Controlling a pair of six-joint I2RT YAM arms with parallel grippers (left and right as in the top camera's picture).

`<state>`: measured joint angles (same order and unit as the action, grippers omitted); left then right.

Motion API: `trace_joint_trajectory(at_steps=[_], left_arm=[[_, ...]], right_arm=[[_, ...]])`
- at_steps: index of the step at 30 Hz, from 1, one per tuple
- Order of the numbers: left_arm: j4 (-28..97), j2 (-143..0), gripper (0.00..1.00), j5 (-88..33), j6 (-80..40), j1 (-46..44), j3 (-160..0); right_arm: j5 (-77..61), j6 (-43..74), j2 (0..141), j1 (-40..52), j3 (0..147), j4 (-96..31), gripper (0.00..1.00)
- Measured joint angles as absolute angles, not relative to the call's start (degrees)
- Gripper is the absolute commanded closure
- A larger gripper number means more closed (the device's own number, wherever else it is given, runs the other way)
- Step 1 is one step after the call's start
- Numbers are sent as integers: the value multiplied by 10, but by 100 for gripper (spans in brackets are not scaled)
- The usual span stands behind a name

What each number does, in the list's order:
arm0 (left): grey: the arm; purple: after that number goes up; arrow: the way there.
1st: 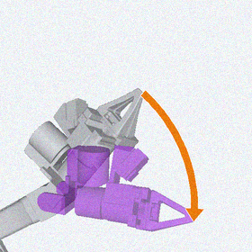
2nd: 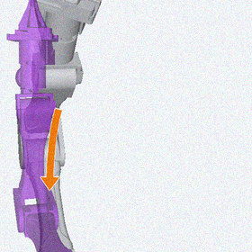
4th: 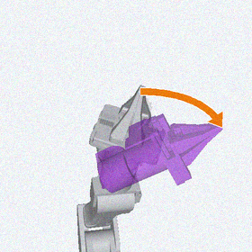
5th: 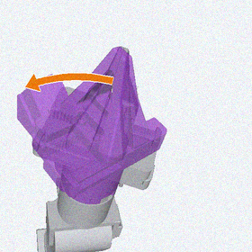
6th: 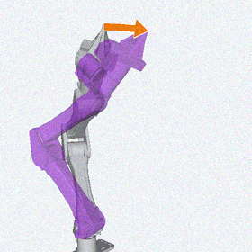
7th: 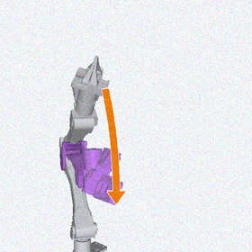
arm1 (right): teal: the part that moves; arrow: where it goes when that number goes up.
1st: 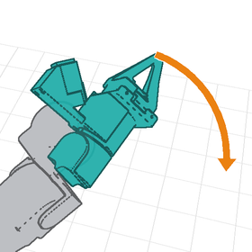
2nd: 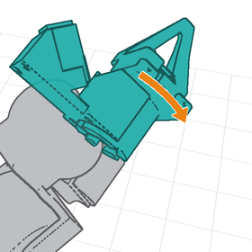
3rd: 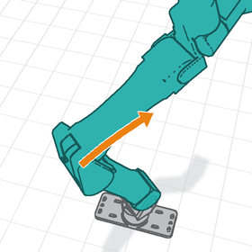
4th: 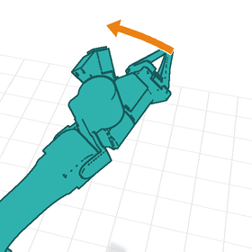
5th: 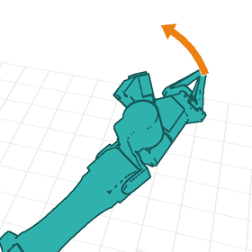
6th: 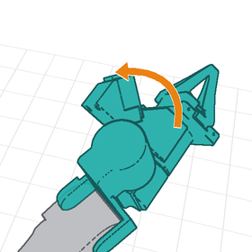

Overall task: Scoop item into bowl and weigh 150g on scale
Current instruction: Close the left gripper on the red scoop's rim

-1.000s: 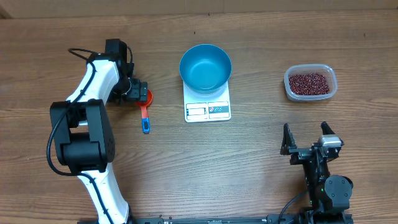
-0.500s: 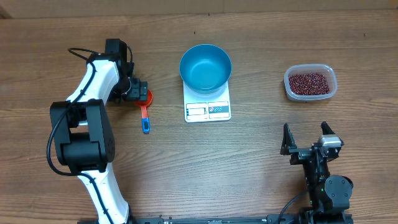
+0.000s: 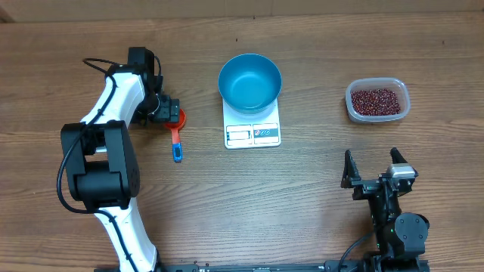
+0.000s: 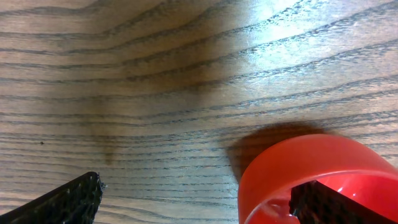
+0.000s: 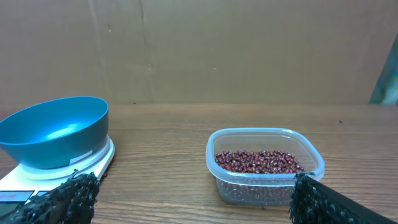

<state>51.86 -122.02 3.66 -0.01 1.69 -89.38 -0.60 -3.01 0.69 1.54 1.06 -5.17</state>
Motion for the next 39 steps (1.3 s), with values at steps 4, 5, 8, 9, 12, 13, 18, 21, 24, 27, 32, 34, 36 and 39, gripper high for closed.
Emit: trace_joint_trajectory(at_steps=[4, 5, 8, 9, 12, 13, 18, 21, 24, 27, 32, 34, 36, 39], left_arm=[[519, -1220, 0, 37, 0, 17, -894], [519, -1220, 1, 37, 0, 17, -894], [519, -1220, 2, 37, 0, 17, -894], [519, -1220, 2, 37, 0, 17, -894], [515, -1220, 1, 37, 0, 17, -894], [514, -1220, 0, 37, 0, 17, -894], [514, -1220, 0, 37, 0, 17, -894], [514, -1220, 5, 37, 0, 17, -894], [514, -1220, 15, 37, 0, 17, -894], [514, -1220, 19, 36, 0, 17, -894], [514, -1220, 27, 37, 0, 17, -894], [514, -1220, 30, 36, 0, 17, -894], [514, -1220, 34, 37, 0, 17, -894], [514, -1220, 41, 37, 0, 17, -894]], right_arm=[[-6, -30, 7, 15, 11, -52, 0], [-6, -30, 7, 15, 11, -52, 0], [-6, -30, 7, 15, 11, -52, 0], [-6, -30, 7, 15, 11, -52, 0], [-6, -30, 7, 15, 11, -51, 0], [-6, -30, 7, 16, 11, -51, 0], [-6, -30, 7, 15, 11, -51, 0], [-6, -30, 7, 15, 11, -52, 0], [-6, -30, 7, 15, 11, -52, 0], [-6, -30, 7, 15, 11, -52, 0], [-6, -30, 7, 15, 11, -52, 0], [-6, -30, 7, 15, 11, -51, 0], [-6, -30, 7, 15, 11, -51, 0], [-6, -30, 7, 16, 11, -52, 0]])
